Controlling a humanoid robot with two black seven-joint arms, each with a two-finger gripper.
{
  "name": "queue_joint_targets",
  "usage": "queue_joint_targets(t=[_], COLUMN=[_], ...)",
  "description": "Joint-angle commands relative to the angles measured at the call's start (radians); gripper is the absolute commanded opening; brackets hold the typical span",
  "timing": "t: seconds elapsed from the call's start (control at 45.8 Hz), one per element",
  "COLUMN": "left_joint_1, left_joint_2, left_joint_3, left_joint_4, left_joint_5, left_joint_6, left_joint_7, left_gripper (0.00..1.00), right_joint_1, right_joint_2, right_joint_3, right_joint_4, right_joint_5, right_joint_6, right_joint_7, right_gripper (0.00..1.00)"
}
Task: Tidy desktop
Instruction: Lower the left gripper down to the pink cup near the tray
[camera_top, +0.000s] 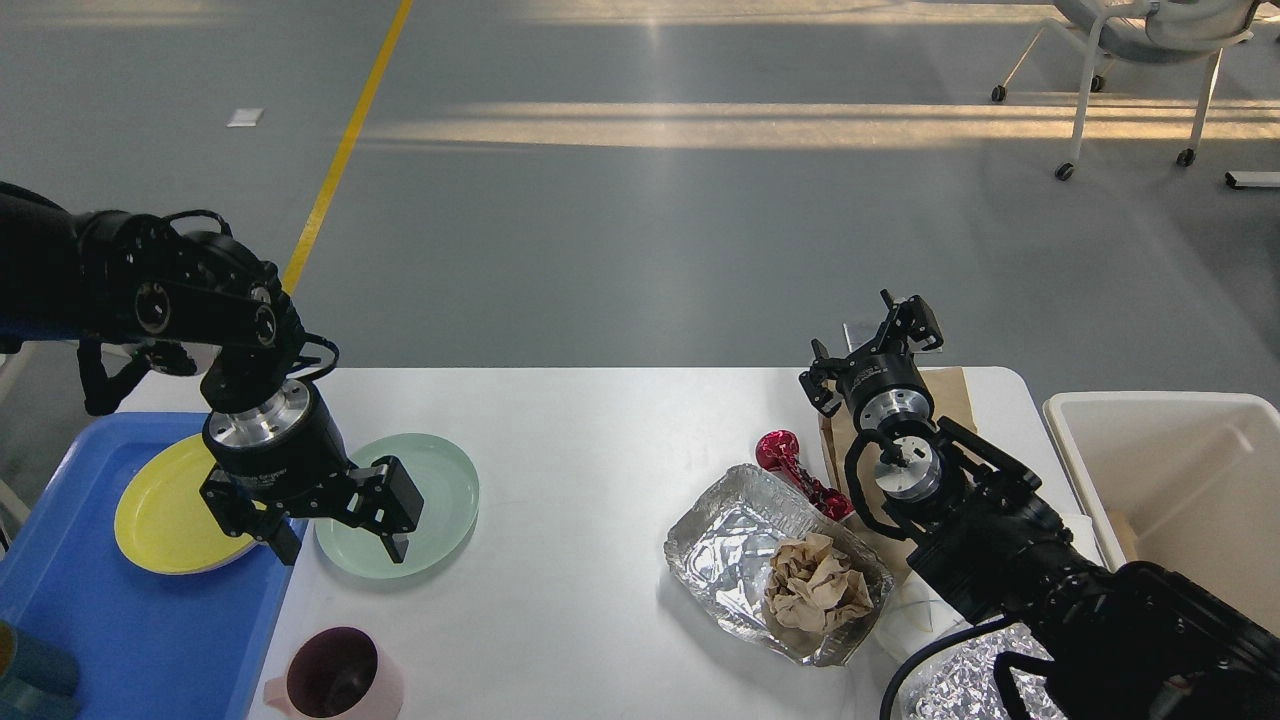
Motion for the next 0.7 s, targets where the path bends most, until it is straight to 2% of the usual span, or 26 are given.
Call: queue_joint_targets(t=[0.0, 0.437, 0.677], left_joint_1=[0.081, 0.223, 0.280], left_joint_2=[0.006, 0.012, 0.007], left_joint_3=[-0.039, -0.104, -0.112], left_joint_4=[0.001, 0.003, 0.003], left_joint_5=[-0.001, 0.001, 0.001], left_joint_6=[0.021, 0.070, 0.176], left_joint_7=[0.000, 0.006, 0.004], left_gripper=[0.98, 0.98, 0.98], right_joint_1=[0.000, 0.000, 0.000], right_joint_2=[0.000, 0.000, 0.000], right_joint_3=[0.000, 0.000, 0.000], right_joint_4=[0.000, 0.000, 0.000], right_joint_5=[-0.001, 0.001, 0.001], right_joint_6=[0.000, 0.000, 0.000], right_joint_7=[-0.001, -0.001, 0.001], right_gripper=[1.00, 1.00, 1.00])
